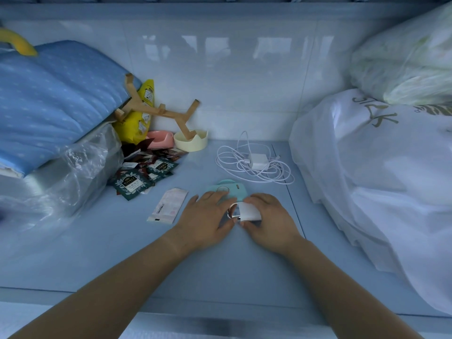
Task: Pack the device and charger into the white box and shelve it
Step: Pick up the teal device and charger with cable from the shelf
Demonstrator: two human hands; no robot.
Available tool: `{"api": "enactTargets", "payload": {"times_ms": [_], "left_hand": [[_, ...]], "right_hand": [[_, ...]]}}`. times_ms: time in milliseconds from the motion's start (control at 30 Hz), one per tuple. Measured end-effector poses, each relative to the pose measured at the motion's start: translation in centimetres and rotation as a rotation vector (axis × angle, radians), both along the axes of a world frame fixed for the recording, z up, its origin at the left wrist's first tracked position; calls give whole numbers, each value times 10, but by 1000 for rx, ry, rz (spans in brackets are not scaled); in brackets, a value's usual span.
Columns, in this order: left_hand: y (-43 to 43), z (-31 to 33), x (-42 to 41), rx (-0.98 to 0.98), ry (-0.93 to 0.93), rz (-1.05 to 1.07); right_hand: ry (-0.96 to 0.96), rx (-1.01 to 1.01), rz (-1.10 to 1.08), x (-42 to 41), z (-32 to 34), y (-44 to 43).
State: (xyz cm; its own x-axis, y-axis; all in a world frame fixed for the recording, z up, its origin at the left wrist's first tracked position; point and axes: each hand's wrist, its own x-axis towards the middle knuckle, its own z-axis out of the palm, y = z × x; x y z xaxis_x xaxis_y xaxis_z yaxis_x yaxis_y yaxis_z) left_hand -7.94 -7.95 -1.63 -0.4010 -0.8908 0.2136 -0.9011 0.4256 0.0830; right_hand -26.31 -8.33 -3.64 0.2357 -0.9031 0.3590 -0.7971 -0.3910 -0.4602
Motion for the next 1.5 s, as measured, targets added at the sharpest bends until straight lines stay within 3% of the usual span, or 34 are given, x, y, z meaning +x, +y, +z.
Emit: {"api": "enactTargets", "payload": {"times_ms": [100, 267, 467, 733, 867, 1100, 1333, 1500], "left_hand": [[-9, 3, 0, -28, 21, 5], [-18, -1, -2, 124, 65, 19], [-12, -8, -8, 5, -24, 71], [-12, -4, -8, -12, -48, 71], [-14, -3, -4, 42, 8, 3], [-9, -8, 3, -15, 65, 68], [1, -8, 23, 71, 202, 44], [8, -5, 39, 77, 166, 92]], "right_hand": [[34, -77, -34, 1, -7, 1], [112, -103, -60, 1, -9, -1], [63, -137, -86, 1, -6, 2], [59, -112, -121, 1, -7, 1], [19, -120, -51, 2, -5, 4], [-69, -38, 132, 9, 2, 7], [-188, 77, 68, 18, 2, 4], [-206, 59, 151, 43, 6, 11]]}}
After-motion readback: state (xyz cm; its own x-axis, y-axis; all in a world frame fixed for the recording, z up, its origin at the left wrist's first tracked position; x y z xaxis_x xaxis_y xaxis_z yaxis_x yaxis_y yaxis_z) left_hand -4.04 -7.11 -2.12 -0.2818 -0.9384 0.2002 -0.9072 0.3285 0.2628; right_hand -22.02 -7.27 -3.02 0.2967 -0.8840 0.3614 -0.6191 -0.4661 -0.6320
